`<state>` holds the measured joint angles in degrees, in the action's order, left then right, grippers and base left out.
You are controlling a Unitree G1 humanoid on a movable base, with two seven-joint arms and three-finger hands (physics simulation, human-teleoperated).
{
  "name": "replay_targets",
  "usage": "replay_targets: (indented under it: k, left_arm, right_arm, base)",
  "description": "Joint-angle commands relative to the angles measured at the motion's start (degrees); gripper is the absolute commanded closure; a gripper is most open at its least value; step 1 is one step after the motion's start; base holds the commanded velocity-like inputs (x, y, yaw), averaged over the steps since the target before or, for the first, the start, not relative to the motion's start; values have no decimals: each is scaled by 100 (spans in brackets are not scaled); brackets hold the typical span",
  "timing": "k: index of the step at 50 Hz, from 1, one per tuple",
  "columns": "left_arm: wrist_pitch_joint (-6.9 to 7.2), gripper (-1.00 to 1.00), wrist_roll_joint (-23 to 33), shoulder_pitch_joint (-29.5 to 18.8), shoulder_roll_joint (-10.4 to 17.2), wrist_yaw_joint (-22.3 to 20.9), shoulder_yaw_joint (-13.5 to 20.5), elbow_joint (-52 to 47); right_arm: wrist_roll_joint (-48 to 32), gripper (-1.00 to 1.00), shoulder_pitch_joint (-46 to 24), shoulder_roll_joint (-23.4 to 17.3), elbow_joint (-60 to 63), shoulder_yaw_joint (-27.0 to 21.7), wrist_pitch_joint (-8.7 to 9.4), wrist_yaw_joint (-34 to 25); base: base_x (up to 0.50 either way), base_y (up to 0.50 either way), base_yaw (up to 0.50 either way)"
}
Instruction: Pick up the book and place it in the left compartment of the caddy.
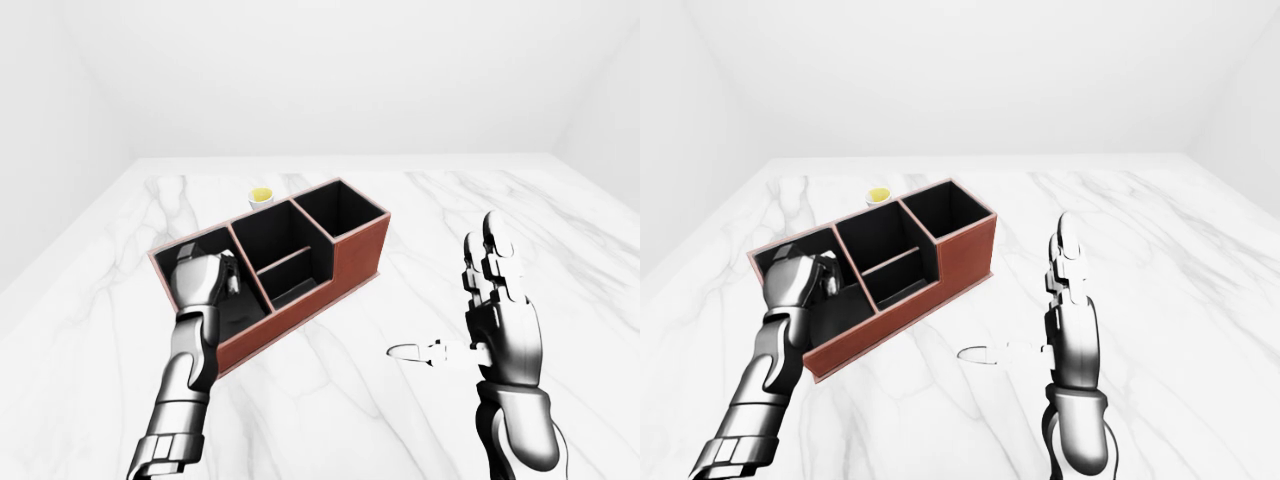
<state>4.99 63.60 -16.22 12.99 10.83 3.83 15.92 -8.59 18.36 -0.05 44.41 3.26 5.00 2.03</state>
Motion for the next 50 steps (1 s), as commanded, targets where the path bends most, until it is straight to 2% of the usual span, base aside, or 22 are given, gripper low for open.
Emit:
replay_targets:
  k: [1,4,5,6,13,25,29,33,39,40,46,50]
  left_arm:
    - [1,100,596,-86,72,252,-18,-82]
    - [1,100,620,-51,61,262,-31,-135]
    - [1,-92,616,4,44,265,-39,-226]
    - [1,-100,644,39,38,259,-51,-287]
    - [1,-100,673,287,-67,-112,6,-1040]
    - [1,-100,951,589,-163,-311,67,-1797]
    - [1,-100,1161,830,-297,-651,70,-2848]
    - [1,-100,1440,1172,-514,-1182,80,-4280]
    - [1,-100,1661,1516,-842,-1916,74,-5890]
    - [1,-100,1682,1567,-905,-2142,59,-6323]
    - [1,-100,1656,1560,-1073,-2628,149,-6998]
    - [-20,-100,1645,1582,-1075,-2552,225,-6924]
  right_arm:
    - [-13,-100,-32,-1,-5,13,0,-3]
    - [-1,-100,-37,0,-19,2,0,-5]
    - [-9,-100,-39,-3,-14,5,0,-5]
    - [-10,-100,-39,-3,-3,7,0,-8]
    - [-48,-100,-108,-5,0,37,0,-8]
    - [-90,-100,-203,-22,29,78,0,-18]
    - [-99,-100,-218,-18,66,66,0,-15]
    - [-106,-100,-232,-14,0,95,0,5]
    - [-79,-100,-214,-13,-14,78,0,16]
    - [-81,-100,-209,-14,-31,89,0,19]
    - [-47,-100,-133,-20,-22,88,0,26]
    - [-16,-100,-74,-18,-21,64,0,28]
  base:
    - [0,0,0]
    - [0,0,0]
    - [0,0,0]
    - [0,0,0]
    - [0,0,0]
    - [0,0,0]
    - [0,0,0]
    - [0,0,0]
    - [0,0,0]
    - [0,0,0]
    - [0,0,0]
    - [0,0,0]
